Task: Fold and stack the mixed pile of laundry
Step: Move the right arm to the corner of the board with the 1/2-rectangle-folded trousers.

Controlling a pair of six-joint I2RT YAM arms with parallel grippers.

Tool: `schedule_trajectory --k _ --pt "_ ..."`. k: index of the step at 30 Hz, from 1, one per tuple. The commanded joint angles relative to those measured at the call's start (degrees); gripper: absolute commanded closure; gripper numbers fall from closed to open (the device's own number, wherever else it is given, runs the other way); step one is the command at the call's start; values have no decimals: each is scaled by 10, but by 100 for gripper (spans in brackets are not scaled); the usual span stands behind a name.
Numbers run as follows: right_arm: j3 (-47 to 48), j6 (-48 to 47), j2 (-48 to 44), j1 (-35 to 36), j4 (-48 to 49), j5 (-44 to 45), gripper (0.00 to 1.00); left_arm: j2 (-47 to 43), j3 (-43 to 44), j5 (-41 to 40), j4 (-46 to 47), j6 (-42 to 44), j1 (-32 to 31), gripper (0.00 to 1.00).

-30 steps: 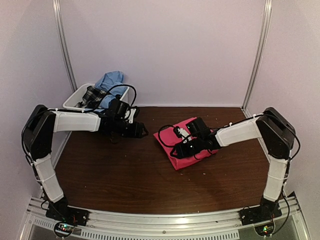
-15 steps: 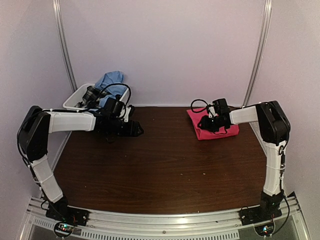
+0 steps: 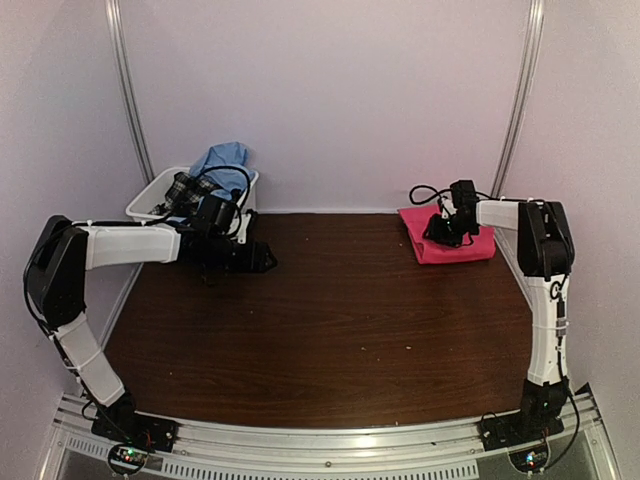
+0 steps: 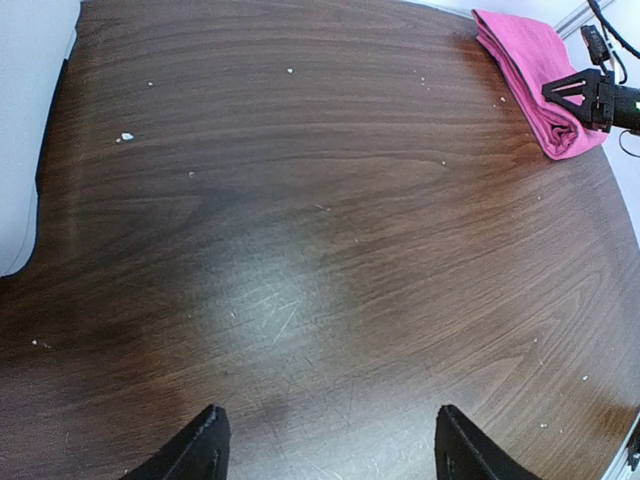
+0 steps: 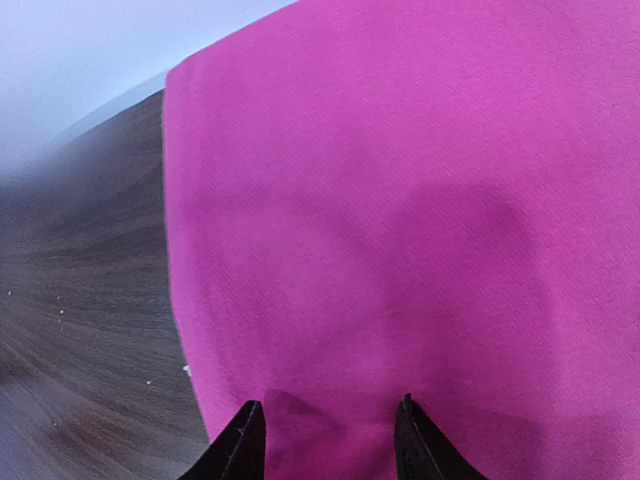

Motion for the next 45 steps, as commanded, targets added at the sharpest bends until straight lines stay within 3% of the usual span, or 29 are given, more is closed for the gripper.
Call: schedule_trajectory --k 1,9,14,20,30,45 --pt "29 -21 29 -53 -62 18 55 -16 2 -9 -2 13 8 28" --pt "110 -37 64 -67 -91 -24 55 -34 13 -22 -16 24 16 26" --pt "61 -66 -16 -52 -46 -27 52 -50 13 -27 -21 34 17 24" --pt "37 -125 -105 -9 -34 -16 48 -90 2 -58 -12 49 17 12" --pt "129 -137 -18 44 -124 -52 52 -95 9 -90 -25 37 17 10" --pt "224 -75 129 39 -162 29 52 -92 21 -137 -40 23 18 2"
